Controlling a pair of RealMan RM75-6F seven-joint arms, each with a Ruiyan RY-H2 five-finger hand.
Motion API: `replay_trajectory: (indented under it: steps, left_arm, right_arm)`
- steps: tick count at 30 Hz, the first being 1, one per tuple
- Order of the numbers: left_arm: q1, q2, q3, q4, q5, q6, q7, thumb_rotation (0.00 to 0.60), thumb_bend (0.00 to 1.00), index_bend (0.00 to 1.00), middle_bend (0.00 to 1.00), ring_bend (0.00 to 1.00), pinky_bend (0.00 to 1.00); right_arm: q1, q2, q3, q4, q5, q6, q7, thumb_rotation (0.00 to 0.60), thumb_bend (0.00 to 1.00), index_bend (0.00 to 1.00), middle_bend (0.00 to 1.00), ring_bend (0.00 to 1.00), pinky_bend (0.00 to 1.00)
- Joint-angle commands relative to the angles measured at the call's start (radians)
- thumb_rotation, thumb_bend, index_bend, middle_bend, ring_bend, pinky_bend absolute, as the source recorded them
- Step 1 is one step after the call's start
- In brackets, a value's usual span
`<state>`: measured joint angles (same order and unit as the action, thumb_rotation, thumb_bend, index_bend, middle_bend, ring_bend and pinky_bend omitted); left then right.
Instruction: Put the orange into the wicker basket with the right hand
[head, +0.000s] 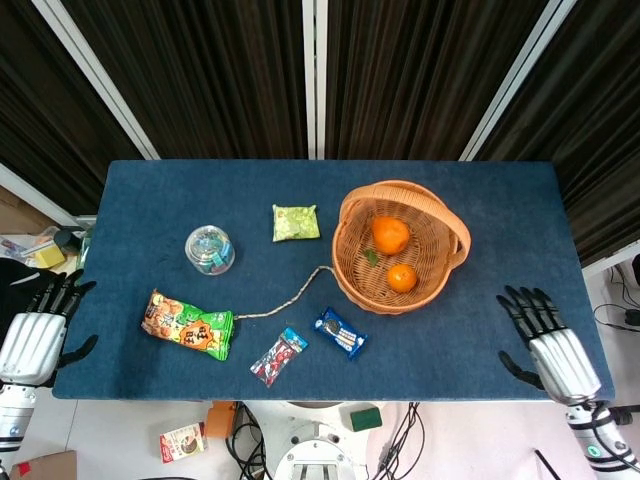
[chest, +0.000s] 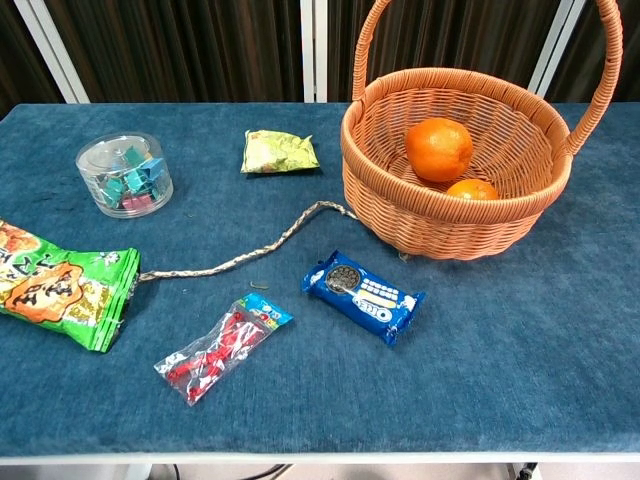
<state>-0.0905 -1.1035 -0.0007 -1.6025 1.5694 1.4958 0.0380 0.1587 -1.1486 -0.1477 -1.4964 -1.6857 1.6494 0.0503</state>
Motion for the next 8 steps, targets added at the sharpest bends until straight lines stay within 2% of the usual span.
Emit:
replay_trajectory:
  steps: [1, 4, 8]
  left_arm:
    - [0.001, -0.002, -0.001, -0.002, -0.001, 0.001, 0.005, 0.6, 0.22, 0.16, 0.06, 0.01, 0.19]
    - [0.002, -0.002, -0.001, -0.003, 0.0, 0.005, 0.007, 0.6, 0.22, 0.16, 0.06, 0.01, 0.19]
    - [0.004, -0.002, -0.002, -0.001, 0.001, 0.009, 0.002, 0.6, 0.22, 0.16, 0.06, 0.01, 0.19]
  right_arm:
    - [-0.078, 0.021, 0.036, 0.087, 0.16, -0.023, -0.008, 0.6, 0.28, 0.0, 0.0, 0.0, 0.0]
    - [-0.089, 0.023, 0.065, 0.109, 0.204, -0.04, 0.006, 0.6, 0.28, 0.0, 0.0, 0.0, 0.0]
    - [-0.092, 0.039, 0.083, 0.129, 0.198, -0.045, 0.037, 0.6, 0.28, 0.0, 0.0, 0.0, 0.0]
